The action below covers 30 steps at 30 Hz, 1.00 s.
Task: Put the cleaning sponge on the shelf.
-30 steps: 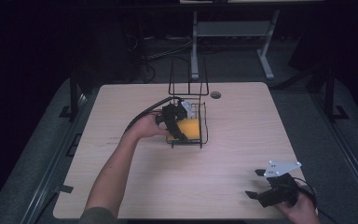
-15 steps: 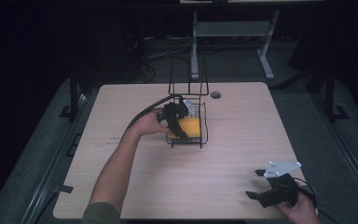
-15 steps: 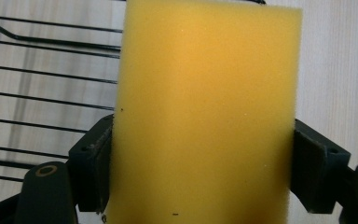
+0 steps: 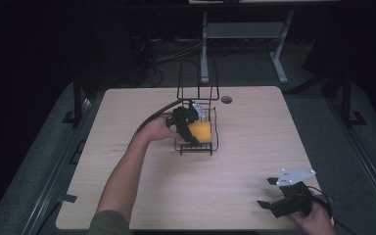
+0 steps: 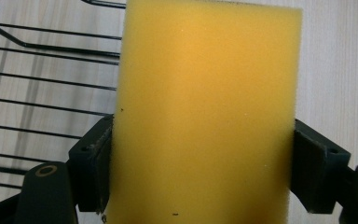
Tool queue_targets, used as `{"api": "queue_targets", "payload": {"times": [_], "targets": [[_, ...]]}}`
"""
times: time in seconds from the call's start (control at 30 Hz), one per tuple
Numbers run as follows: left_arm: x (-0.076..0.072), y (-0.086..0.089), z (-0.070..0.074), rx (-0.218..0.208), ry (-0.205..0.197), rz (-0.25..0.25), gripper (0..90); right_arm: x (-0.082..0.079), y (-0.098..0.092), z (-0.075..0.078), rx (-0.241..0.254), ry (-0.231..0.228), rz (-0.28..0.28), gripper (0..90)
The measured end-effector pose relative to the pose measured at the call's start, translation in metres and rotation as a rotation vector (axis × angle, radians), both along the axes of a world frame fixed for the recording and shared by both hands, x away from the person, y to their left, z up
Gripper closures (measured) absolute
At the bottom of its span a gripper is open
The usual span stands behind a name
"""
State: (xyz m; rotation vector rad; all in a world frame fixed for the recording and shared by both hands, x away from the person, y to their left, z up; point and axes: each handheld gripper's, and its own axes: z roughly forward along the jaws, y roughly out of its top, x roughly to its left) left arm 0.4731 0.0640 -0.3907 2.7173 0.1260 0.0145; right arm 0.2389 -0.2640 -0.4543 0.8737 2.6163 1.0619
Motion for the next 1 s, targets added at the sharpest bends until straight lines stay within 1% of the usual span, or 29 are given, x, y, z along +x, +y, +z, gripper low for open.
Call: {"api": "queue_targets", "payload": {"times": [0.17, 0.2, 0.23, 0.27, 0.33, 0.37, 0.4, 0.43, 0.47, 0.53, 0.57, 0.6, 0.63, 0.7, 0.8, 0.83, 0.87, 0.9, 0.93, 1.0], "targets": [[0.003, -0.001, -0.003, 0.008, 0.012, 0.001, 21.1, 0.001, 0.0, -0.001, -0.002, 0.002, 0.0, 13.3], [0.004, -0.003, -0.004, 0.023, 0.018, 0.003, 21.1, 0.001, 0.0, -0.001, -0.003, 0.002, 0.0, 13.3], [0.005, -0.005, -0.004, 0.032, 0.012, -0.001, 21.0, 0.001, 0.0, -0.001, -0.002, 0.004, -0.001, 13.3], [0.005, -0.005, -0.004, 0.032, 0.012, -0.001, 21.0, 0.002, -0.001, -0.001, -0.003, 0.0, 0.001, 13.3], [0.007, -0.01, -0.001, 0.029, 0.014, -0.016, 21.0, 0.002, -0.001, -0.001, -0.003, -0.001, 0.0, 13.2], [0.007, -0.011, -0.002, 0.019, 0.009, -0.015, 21.1, 0.002, -0.001, -0.001, -0.002, -0.002, 0.0, 13.3], [0.007, -0.011, -0.002, 0.019, 0.009, -0.015, 21.1, 0.002, -0.001, -0.001, -0.002, -0.004, 0.001, 13.2], [0.01, -0.011, -0.002, 0.026, 0.022, -0.01, 21.0, 0.002, -0.001, -0.001, -0.003, -0.006, 0.002, 13.2], [0.01, -0.011, -0.002, 0.026, 0.022, -0.01, 21.0, 0.002, -0.001, -0.001, -0.003, -0.006, 0.002, 13.2], [0.011, -0.01, -0.005, 0.045, 0.03, -0.002, 20.9, 0.001, -0.001, -0.001, -0.004, -0.007, 0.001, 13.3], [0.011, -0.009, -0.005, 0.046, 0.033, -0.004, 20.9, 0.001, -0.001, -0.001, -0.004, -0.008, 0.002, 13.3], [0.01, -0.009, -0.005, 0.039, 0.024, -0.002, 20.9, 0.001, -0.001, -0.001, -0.005, -0.008, 0.002, 13.2], [0.01, -0.009, -0.004, 0.041, 0.022, -0.005, 20.9, 0.001, -0.001, -0.001, -0.004, -0.007, 0.003, 13.2], [0.011, -0.009, -0.003, 0.025, 0.012, -0.001, 20.9, 0.002, 0.0, -0.001, -0.005, -0.007, 0.004, 13.2], [0.012, -0.008, -0.002, 0.026, 0.013, -0.003, 20.9, 0.002, 0.0, -0.001, -0.005, -0.007, 0.007, 13.2], [0.012, -0.008, -0.003, 0.025, 0.012, -0.001, 20.9, 0.002, 0.0, -0.001, -0.005, -0.008, 0.007, 13.2], [0.012, -0.008, -0.003, 0.034, 0.017, 0.0, 20.9, 0.002, 0.0, -0.001, -0.005, -0.009, 0.008, 13.2], [0.012, -0.008, -0.004, 0.029, 0.017, -0.001, 20.9, 0.002, 0.001, -0.001, -0.005, -0.008, 0.006, 13.2], [0.012, -0.009, -0.004, 0.041, 0.017, -0.005, 20.9, 0.002, 0.001, -0.001, -0.005, -0.007, 0.007, 13.2], [0.011, -0.009, -0.007, 0.034, 0.011, -0.004, 20.9, 0.002, 0.001, -0.001, -0.009, -0.007, 0.01, 13.2]]}}
